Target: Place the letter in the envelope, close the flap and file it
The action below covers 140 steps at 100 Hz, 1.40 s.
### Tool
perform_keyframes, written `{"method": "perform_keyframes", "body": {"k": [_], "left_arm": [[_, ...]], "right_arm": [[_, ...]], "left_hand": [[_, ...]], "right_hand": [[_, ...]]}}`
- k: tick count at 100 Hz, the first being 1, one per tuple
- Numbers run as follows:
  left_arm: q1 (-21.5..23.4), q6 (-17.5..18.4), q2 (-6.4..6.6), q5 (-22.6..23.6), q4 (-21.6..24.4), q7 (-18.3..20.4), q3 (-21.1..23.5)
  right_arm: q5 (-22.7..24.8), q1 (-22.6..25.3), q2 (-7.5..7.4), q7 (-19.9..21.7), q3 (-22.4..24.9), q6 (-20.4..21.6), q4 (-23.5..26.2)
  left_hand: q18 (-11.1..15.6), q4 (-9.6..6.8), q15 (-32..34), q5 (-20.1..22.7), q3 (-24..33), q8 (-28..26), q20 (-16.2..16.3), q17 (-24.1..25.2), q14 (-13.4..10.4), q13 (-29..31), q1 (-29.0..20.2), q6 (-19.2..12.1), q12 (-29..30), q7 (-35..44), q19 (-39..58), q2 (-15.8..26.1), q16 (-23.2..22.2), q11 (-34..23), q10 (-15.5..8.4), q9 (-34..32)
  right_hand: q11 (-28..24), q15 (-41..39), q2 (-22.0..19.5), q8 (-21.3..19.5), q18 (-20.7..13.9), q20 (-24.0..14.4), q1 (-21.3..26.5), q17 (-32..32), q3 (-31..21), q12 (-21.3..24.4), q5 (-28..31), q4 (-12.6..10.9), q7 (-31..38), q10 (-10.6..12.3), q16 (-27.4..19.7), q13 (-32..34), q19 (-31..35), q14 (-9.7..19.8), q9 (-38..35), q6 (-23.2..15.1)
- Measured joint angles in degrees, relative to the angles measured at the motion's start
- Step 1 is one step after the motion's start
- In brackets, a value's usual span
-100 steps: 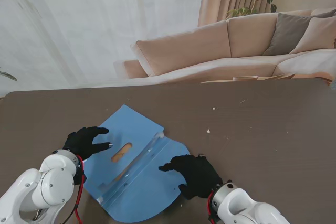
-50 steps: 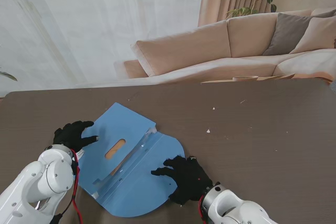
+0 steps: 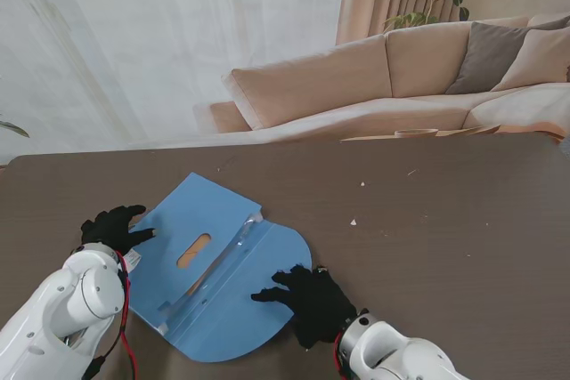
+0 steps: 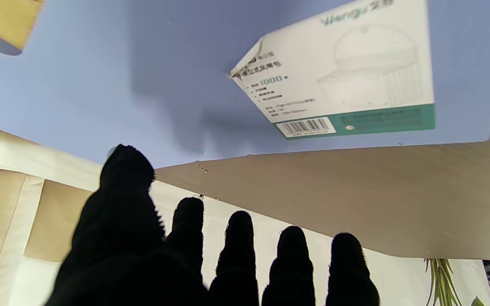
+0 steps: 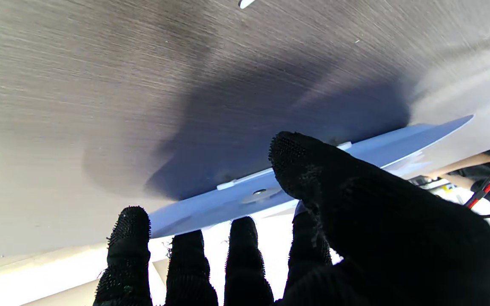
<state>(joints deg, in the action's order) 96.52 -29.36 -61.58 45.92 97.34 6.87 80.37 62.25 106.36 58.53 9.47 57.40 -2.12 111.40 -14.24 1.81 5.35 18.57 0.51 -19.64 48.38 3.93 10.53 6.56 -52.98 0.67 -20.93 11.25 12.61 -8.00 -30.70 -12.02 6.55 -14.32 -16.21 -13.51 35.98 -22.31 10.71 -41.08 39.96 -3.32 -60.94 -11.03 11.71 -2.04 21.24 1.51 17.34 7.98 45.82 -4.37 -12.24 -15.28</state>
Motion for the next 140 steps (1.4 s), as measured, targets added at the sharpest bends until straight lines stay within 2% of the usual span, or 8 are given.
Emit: {"method": "perform_keyframes", "body": {"k": [14, 23, 32, 44, 53, 77, 113, 140], "left_arm": [[0.03, -0.03, -0.04, -0.07, -0.04, -0.07, 0.11], [0.06, -0.09, -0.04, -0.08, -0.02, 0.00, 0.15], [0.07, -0.09, -0.04, -0.45, 0.04, 0.11, 0.21], [0.13, 0.13, -0.06, -0.63, 0.09, 0.12, 0.47], [0.26, 0.35, -0.11, -0.48, 0.11, -0.26, 0.74], [-0.28, -1.78, -0.18, -0.14, -1.26, -1.93, -0.43], [0.33, -3.52, -0.06, -6.58, -0.74, 0.32, -2.03], [3.50, -3.44, 0.40, -8.82, 3.65, 3.51, -2.62]], "right_arm": [[-0.32, -0.57, -0.08, -0.47, -0.50, 0.05, -0.69], [-0.21, -1.11, 0.07, -7.40, -1.59, -0.45, -2.95], [-0.99, -1.67, 0.63, -12.76, -2.19, -0.84, -5.37], [-3.65, -2.06, 1.56, -16.30, -2.34, -0.92, -7.33], [-3.61, -1.81, 2.10, -17.55, -1.90, -1.22, -7.57], [-4.60, 2.92, 3.13, -17.75, 4.12, -1.46, -5.26], [-8.61, 10.21, 3.29, -13.47, 14.55, 1.54, 0.81], [-8.72, 7.84, 2.59, -7.60, 17.96, 9.33, 1.37]], "left_hand": [[0.00, 0.00, 0.00, 0.00, 0.02, 0.00, -0.51, 0.00, 0.02, 0.00, 0.00, -0.01, 0.01, 0.05, -0.01, 0.00, 0.56, 0.00, 0.00, 0.00], [0.00, 0.00, 0.00, 0.00, 0.37, 0.00, -0.54, 0.00, 0.04, 0.00, 0.00, -0.01, 0.01, 0.09, -0.02, 0.00, 0.58, 0.00, 0.00, 0.00], [0.01, 0.00, 0.00, 0.00, 0.37, 0.00, -0.56, 0.00, 0.04, 0.00, 0.00, -0.01, 0.01, 0.10, -0.02, 0.00, 0.61, 0.00, -0.01, 0.00], [0.01, -0.01, 0.00, 0.00, 0.37, 0.00, -0.60, 0.00, 0.04, 0.00, 0.00, -0.01, 0.01, 0.14, -0.02, 0.00, 0.66, 0.00, -0.05, 0.00], [0.01, -0.01, 0.00, 0.00, 0.37, 0.00, -0.61, 0.00, 0.04, 0.00, 0.00, -0.01, 0.01, 0.14, -0.02, 0.00, 0.66, 0.00, -0.06, 0.00], [0.01, -0.01, 0.00, -0.96, 1.06, -0.19, -0.65, -1.04, 0.45, 0.09, -0.27, -0.02, 0.02, 0.56, -0.02, 0.00, 0.67, 0.00, -0.07, 0.00], [-1.58, -0.01, 2.94, -4.01, 1.84, -0.88, 0.05, -8.02, 3.63, 8.83, -1.35, 5.63, -0.79, 2.22, 3.26, 0.93, -0.58, -4.44, 2.85, -8.62], [-4.49, -0.01, 5.96, 5.40, 2.59, -0.72, 3.80, -14.33, 5.67, 17.03, -2.12, 12.24, -1.42, 4.60, 6.81, 0.93, -3.54, -7.14, 7.40, -23.29]], "right_hand": [[0.58, 0.46, -0.28, 0.01, -0.07, 0.01, -2.19, -0.19, 5.48, -0.99, -0.02, 2.61, -0.20, 0.00, -0.51, 0.00, 0.00, 0.00, 0.00, 0.02], [-2.87, -0.28, -5.88, 0.01, -0.07, 0.01, -3.22, 0.02, 10.50, -2.54, 5.46, 3.14, 0.77, 0.00, -0.51, 0.00, 0.00, 0.00, 0.00, -0.70], [-9.78, -2.38, -12.23, 0.64, -0.01, -0.04, -2.15, 0.76, 13.39, -3.91, 16.08, 3.73, 9.26, 0.00, -0.51, 1.21, 0.98, 0.00, -0.01, -4.00], [-14.42, -5.08, -12.76, 5.20, 0.13, -0.04, 0.21, 2.01, 15.59, -4.89, 26.50, 6.54, 22.68, 0.77, 0.10, 3.93, 3.00, 0.00, -4.82, -7.88], [-14.57, -5.68, -13.34, -1.60, 0.15, 0.04, 0.61, 2.20, 15.58, -5.64, 27.56, 6.54, 23.63, 0.65, -0.25, 5.21, 5.06, 0.00, -7.41, -8.33], [-15.04, -6.31, -15.48, -16.50, 0.20, 0.66, 1.90, 2.67, 15.61, -5.90, 27.56, 6.54, 23.66, -0.11, -0.36, 5.38, 6.41, 0.91, -8.17, -8.41], [-15.07, -6.31, -16.28, -17.48, 0.22, 0.76, 2.82, 2.70, 16.87, -5.91, 28.24, 6.53, 23.94, -0.39, -0.36, 5.38, 6.42, 0.91, -8.17, -8.41], [-15.05, -6.32, -16.91, -17.47, 0.22, 1.26, 3.12, 2.70, 19.27, -5.91, 28.96, 6.50, 23.92, -0.42, -0.36, 5.38, 6.43, 0.91, -8.17, -10.69]]}}
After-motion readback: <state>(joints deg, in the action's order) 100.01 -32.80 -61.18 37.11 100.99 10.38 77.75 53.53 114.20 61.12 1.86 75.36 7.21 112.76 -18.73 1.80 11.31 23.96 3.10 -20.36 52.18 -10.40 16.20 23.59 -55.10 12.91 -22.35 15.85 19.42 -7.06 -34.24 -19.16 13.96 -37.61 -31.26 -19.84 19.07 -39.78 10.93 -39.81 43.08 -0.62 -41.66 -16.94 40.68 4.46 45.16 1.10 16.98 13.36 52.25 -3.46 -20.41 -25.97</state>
